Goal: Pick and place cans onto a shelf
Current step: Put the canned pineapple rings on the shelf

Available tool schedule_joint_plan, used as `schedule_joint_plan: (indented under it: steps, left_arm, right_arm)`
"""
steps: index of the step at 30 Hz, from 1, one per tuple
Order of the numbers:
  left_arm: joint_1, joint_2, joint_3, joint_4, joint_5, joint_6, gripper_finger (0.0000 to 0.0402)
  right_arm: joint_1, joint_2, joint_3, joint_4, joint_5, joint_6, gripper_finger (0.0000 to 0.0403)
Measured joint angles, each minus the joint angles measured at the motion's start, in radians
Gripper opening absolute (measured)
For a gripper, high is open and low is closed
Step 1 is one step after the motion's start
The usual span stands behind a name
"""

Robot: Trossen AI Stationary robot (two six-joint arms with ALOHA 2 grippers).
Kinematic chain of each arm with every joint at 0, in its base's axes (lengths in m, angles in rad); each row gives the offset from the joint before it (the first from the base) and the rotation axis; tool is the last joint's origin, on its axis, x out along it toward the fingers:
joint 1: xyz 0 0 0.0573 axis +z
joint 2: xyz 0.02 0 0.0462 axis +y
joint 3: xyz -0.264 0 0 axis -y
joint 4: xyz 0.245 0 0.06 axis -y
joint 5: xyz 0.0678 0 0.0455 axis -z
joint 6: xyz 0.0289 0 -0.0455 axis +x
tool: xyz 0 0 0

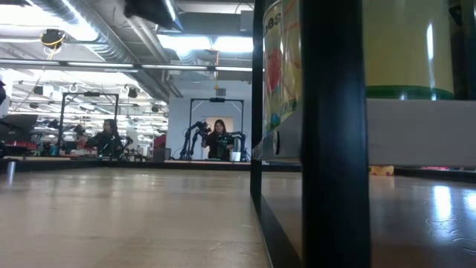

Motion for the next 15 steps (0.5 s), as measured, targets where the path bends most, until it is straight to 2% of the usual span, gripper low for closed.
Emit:
schedule_joint_plan:
  steps: [5, 8, 15]
  left_arm:
    - [0.157, 0.122, -0.001, 0.117, 0.191, 0.018, 0.0058]
    - [0.227, 0.192, -0.001, 0.153, 0.309, 0.091, 0.0058]
    - [0.329, 0.317, -0.001, 0.214, 0.488, 0.153, 0.0058]
  right_arm:
    - [0.0, -0.044, 0.001, 0.002, -0.005, 0.079, 0.0023]
    - [-0.002, -0.031, 0.001, 0.051, -0.002, 0.111, 0.0023]
    - [-0.021, 0.046, 0.001, 0.085, 0.051, 0.099, 0.0026]
